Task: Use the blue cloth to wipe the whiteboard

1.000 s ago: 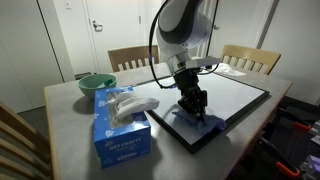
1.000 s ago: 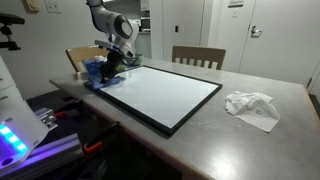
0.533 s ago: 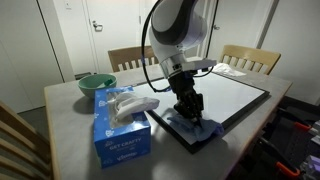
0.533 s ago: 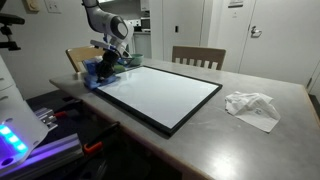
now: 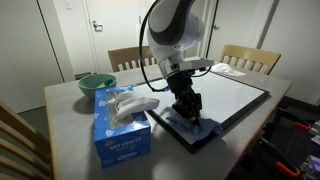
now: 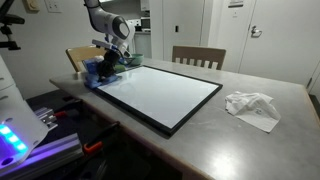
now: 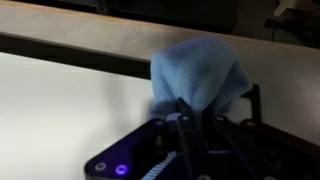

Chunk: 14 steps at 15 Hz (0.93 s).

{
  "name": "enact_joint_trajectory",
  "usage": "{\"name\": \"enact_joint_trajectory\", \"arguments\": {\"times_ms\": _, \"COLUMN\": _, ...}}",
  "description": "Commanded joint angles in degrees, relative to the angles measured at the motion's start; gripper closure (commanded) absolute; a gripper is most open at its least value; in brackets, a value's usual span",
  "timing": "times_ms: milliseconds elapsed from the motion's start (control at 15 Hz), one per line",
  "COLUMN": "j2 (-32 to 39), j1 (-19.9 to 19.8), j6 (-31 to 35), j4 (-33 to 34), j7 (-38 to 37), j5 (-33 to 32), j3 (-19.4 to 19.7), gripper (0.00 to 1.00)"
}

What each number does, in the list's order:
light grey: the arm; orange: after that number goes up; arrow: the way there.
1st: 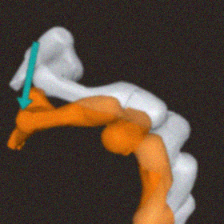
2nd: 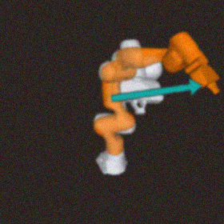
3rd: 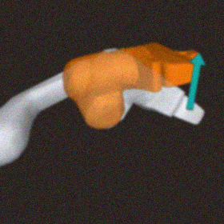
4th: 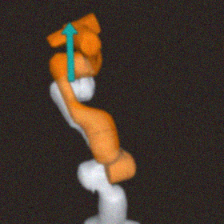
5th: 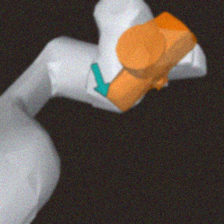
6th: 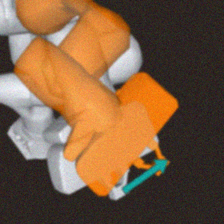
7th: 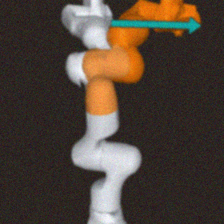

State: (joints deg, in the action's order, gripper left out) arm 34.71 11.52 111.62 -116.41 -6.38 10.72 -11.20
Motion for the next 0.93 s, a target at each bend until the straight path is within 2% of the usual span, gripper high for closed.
{"name": "enact_joint_trajectory", "arguments": {"times_ms": 0, "j2": 3.59, "j1": -0.24, "j6": 0.68, "j4": 3.86, "j7": 1.75, "j5": -1.01, "j3": 1.76, "gripper": 0.97}}
{"name": "enact_joint_trajectory", "arguments": {"times_ms": 333, "j2": 5.62, "j1": -0.68, "j6": -0.85, "j4": 8.93, "j7": 2.75, "j5": -1.62, "j3": 3.10, "gripper": 0.97}}
{"name": "enact_joint_trajectory", "arguments": {"times_ms": 867, "j2": 12.22, "j1": -0.72, "j6": -7.11, "j4": 21.65, "j7": 5.38, "j5": -3.17, "j3": 3.66, "gripper": 0.97}}
